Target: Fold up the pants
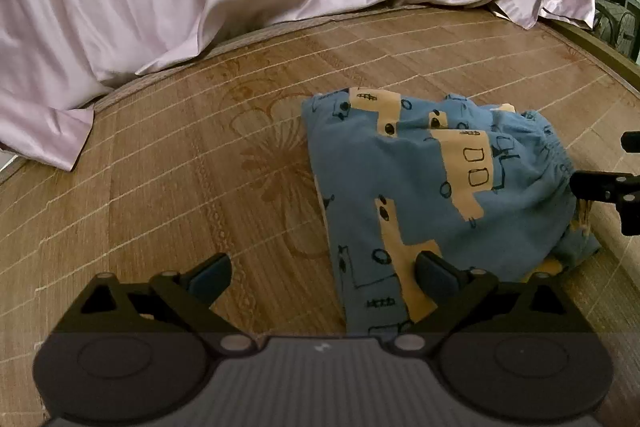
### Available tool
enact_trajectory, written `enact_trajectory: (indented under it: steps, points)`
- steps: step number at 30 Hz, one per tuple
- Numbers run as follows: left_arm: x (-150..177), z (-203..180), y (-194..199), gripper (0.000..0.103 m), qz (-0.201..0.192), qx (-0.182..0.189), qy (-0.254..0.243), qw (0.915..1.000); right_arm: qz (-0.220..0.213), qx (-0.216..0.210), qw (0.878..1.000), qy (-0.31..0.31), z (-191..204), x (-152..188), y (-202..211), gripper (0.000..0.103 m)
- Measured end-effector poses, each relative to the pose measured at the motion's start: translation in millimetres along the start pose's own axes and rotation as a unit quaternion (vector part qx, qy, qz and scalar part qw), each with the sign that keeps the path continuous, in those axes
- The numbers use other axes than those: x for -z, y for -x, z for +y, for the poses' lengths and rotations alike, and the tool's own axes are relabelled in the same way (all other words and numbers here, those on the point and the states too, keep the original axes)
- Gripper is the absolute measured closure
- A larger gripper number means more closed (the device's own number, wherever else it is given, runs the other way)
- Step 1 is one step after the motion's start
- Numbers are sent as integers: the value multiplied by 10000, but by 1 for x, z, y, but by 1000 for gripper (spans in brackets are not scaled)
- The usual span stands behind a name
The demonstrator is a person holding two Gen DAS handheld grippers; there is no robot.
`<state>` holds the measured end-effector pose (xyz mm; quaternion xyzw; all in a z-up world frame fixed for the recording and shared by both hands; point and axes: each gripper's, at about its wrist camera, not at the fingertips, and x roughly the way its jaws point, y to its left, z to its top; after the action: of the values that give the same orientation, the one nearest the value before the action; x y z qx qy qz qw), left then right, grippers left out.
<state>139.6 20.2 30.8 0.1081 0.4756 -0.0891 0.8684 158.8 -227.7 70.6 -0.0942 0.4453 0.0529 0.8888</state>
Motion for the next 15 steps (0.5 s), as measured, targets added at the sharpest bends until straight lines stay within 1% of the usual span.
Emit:
enact_trajectory:
  steps: [5, 9, 12, 13, 14, 15]
  points:
    - [0, 3, -2, 1, 40, 30, 72, 10000, 10, -62, 9999, 90, 3, 0, -2, 1]
    - [-2, 8, 0, 1, 124, 163, 152, 9997, -255, -64, 9996, 88, -4, -8, -1, 1]
    - [-4, 13, 6, 0, -34, 304, 229, 9993, -486, -112, 9987, 83, -11, -24, -12, 1]
    - [-5, 14, 7, 0, -107, 354, 244, 9990, -474, -135, 9987, 136, -11, -30, -20, 1]
    - [-6, 14, 7, 0, -132, 363, 239, 9990, -349, -190, 9989, 250, -11, -34, -31, 1]
    - [-7, 14, 3, 0, -69, 308, 217, 9993, -211, -175, 9990, 366, -11, -38, -41, 1]
